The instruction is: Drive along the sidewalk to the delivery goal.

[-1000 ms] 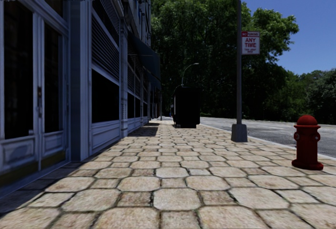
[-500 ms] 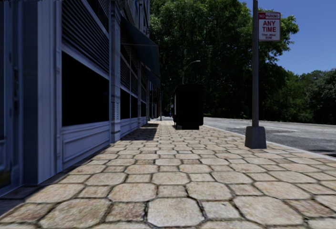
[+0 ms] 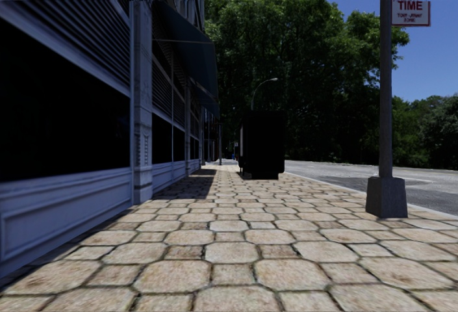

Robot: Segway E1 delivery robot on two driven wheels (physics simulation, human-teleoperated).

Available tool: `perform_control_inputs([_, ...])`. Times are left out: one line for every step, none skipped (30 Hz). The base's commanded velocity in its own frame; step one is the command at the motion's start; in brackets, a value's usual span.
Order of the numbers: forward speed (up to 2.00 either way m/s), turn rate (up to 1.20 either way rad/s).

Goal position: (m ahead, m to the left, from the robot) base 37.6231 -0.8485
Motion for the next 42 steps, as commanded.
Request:
perform_control_inputs([2.00,0.00])
perform_control_inputs([2.00,0.00])
perform_control_inputs([2.00,0.00])
perform_control_inputs([2.00,0.00])
perform_control_inputs([2.00,0.00])
perform_control_inputs([2.00,0.00])
perform_control_inputs([2.00,0.00])
perform_control_inputs([2.00,0.00])
perform_control_inputs([2.00,0.00])
perform_control_inputs([2.00,0.00])
perform_control_inputs([2.00,0.00])
perform_control_inputs([2.00,0.00])
perform_control_inputs([2.00,0.00])
perform_control_inputs([2.00,0.00])
perform_control_inputs([2.00,0.00])
perform_control_inputs([2.00,0.00])
perform_control_inputs([2.00,0.00])
perform_control_inputs([2.00,0.00])
perform_control_inputs([2.00,0.00])
perform_control_inputs([2.00,0.00])
perform_control_inputs([2.00,0.00])
perform_control_inputs([2.00,0.00])
perform_control_inputs([2.00,0.00])
perform_control_inputs([2.00,0.00])
perform_control_inputs([2.00,0.00])
perform_control_inputs([2.00,0.00])
perform_control_inputs([2.00,0.00])
perform_control_inputs([2.00,0.00])
perform_control_inputs([2.00,0.00])
perform_control_inputs([2.00,0.00])
perform_control_inputs([2.00,0.00])
perform_control_inputs([2.00,0.00])
perform_control_inputs([2.00,0.00])
perform_control_inputs([2.00,0.00])
perform_control_inputs([2.00,0.00])
perform_control_inputs([2.00,0.00])
perform_control_inputs([2.00,0.00])
perform_control_inputs([2.00,0.00])
perform_control_inputs([2.00,0.00])
perform_control_inputs([2.00,0.00])
perform_control_inputs([2.00,0.00])
perform_control_inputs([2.00,0.00])
